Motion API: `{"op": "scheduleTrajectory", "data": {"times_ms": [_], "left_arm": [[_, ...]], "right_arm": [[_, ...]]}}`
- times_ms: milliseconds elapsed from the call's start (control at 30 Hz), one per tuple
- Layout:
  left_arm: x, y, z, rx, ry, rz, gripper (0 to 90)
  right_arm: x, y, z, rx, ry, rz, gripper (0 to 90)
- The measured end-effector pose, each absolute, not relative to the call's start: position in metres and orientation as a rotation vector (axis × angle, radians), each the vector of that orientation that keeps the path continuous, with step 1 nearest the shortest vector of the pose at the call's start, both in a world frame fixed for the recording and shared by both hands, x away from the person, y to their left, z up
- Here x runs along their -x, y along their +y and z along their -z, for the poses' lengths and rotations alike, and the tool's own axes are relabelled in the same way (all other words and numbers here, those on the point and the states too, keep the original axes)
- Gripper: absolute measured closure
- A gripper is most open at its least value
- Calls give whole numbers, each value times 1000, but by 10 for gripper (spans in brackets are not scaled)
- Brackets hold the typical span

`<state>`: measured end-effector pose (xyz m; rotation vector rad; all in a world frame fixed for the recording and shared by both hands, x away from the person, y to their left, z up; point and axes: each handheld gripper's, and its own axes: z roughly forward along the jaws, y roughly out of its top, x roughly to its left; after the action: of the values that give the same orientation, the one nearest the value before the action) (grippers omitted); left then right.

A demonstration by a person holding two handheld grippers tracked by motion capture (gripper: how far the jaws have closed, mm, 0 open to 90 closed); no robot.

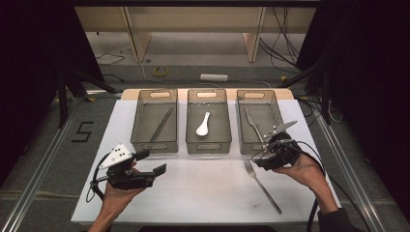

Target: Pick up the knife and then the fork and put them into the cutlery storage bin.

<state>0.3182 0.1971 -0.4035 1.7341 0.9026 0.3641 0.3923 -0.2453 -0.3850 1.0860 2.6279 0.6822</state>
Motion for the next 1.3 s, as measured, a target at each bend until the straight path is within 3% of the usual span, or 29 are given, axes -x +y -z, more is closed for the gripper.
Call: {"op": "scheduleTrajectory", "data": {"times_ms": [1300], "left_arm": [[-317,197,403,-1727,898,-386,155]], "right_arm": [[-371,-235,447,-1015,2879,-311,555]]}}
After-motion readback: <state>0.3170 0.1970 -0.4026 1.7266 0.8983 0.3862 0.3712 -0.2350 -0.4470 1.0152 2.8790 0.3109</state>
